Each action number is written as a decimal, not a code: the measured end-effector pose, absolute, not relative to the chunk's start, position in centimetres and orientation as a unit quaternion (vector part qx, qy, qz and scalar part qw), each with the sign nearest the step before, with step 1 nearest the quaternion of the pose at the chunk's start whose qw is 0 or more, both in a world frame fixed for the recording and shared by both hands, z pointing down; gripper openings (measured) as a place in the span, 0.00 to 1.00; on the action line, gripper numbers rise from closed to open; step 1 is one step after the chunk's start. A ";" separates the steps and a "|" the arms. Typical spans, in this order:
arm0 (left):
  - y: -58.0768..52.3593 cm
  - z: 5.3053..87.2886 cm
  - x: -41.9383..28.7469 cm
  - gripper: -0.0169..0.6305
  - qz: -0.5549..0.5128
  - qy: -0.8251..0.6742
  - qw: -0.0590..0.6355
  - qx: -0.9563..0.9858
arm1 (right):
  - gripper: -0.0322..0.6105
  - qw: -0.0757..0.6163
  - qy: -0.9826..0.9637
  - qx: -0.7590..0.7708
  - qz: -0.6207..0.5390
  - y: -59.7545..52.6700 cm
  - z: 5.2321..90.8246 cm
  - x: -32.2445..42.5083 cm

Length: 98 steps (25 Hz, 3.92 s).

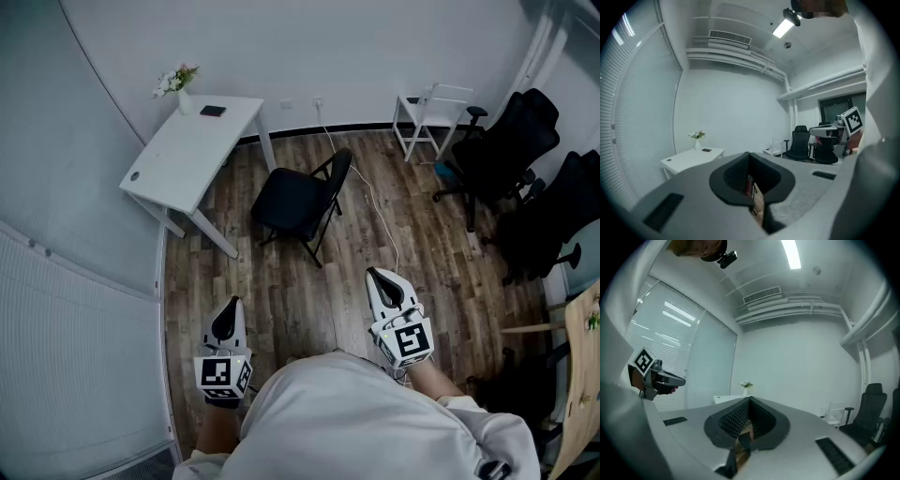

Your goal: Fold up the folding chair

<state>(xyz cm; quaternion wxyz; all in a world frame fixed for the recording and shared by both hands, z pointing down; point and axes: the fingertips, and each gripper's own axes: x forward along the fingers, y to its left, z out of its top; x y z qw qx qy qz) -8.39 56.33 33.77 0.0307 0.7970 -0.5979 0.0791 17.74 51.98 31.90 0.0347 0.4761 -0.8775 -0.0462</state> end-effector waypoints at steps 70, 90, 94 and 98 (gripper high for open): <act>23.7 40.4 -22.3 0.59 0.090 -0.532 0.079 0.838 | 0.67 0.048 -0.795 0.602 -0.052 23.7 33.8 9.1; -3.6 54.6 -17.8 0.59 0.226 -0.433 0.162 0.858 | 0.67 0.096 -0.704 0.695 0.105 -1.5 45.9 17.6; -7.8 60.5 -18.6 0.59 0.261 -0.408 0.199 0.852 | 0.66 0.125 -0.688 0.701 0.144 -5.0 49.1 18.7; -11.2 68.2 -19.5 0.59 0.294 -0.376 0.258 0.840 | 0.65 0.154 -0.677 0.696 0.183 -8.5 53.0 19.3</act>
